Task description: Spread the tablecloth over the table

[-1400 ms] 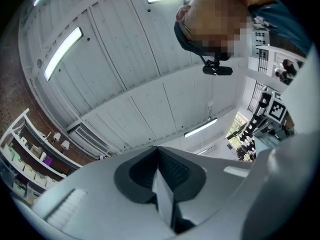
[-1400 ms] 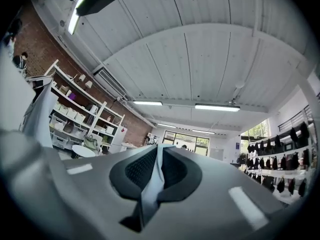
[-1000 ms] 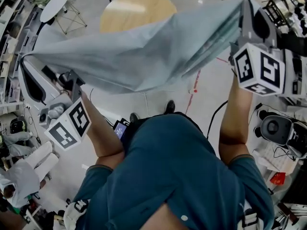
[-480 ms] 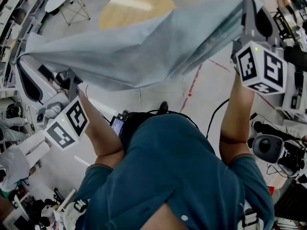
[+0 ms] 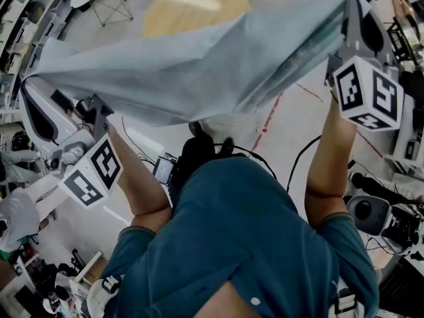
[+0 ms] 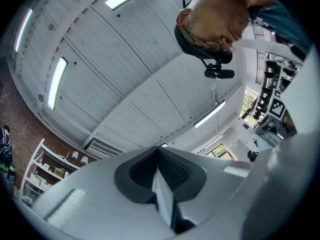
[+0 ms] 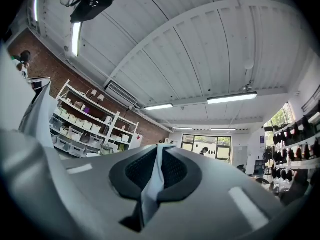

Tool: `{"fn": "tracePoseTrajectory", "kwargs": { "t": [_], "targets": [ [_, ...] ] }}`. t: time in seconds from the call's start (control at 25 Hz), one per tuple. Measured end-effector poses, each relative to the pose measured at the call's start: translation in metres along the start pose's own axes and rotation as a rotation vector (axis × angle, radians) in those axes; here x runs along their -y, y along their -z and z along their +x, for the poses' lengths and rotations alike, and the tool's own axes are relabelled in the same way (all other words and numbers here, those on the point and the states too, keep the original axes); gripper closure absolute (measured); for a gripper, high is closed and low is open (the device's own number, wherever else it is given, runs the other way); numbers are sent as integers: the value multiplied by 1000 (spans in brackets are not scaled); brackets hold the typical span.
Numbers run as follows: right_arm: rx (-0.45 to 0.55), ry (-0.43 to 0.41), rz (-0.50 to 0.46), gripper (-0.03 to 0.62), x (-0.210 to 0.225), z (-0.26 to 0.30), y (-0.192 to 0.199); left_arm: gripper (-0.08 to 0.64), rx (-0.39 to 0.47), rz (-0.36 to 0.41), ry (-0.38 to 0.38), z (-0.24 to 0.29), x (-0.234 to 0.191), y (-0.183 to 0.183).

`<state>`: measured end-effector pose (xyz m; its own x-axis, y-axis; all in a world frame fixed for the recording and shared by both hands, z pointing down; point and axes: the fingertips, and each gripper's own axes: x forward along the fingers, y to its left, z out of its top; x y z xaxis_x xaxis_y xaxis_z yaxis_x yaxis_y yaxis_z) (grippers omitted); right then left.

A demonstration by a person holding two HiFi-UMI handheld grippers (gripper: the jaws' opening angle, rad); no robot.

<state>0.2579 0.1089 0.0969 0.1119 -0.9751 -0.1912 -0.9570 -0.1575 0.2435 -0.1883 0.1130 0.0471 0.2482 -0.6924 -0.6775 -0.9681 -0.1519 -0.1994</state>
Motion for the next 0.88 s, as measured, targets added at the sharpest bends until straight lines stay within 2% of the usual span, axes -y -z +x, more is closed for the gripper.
{"fn": "tracePoseTrajectory", "kwargs": {
  "t": [0.16,0.44,0.88],
  "targets": [
    [-8,9,4,580,2,0,10,560,1,-8,13,3,5,9],
    [-19,49,-1,580,19,2,4,560,8,-25,22,23,7,9],
    [-30,73,-4,580,27,46,12,560,7,-29,19,57,4,41]
  ]
}}
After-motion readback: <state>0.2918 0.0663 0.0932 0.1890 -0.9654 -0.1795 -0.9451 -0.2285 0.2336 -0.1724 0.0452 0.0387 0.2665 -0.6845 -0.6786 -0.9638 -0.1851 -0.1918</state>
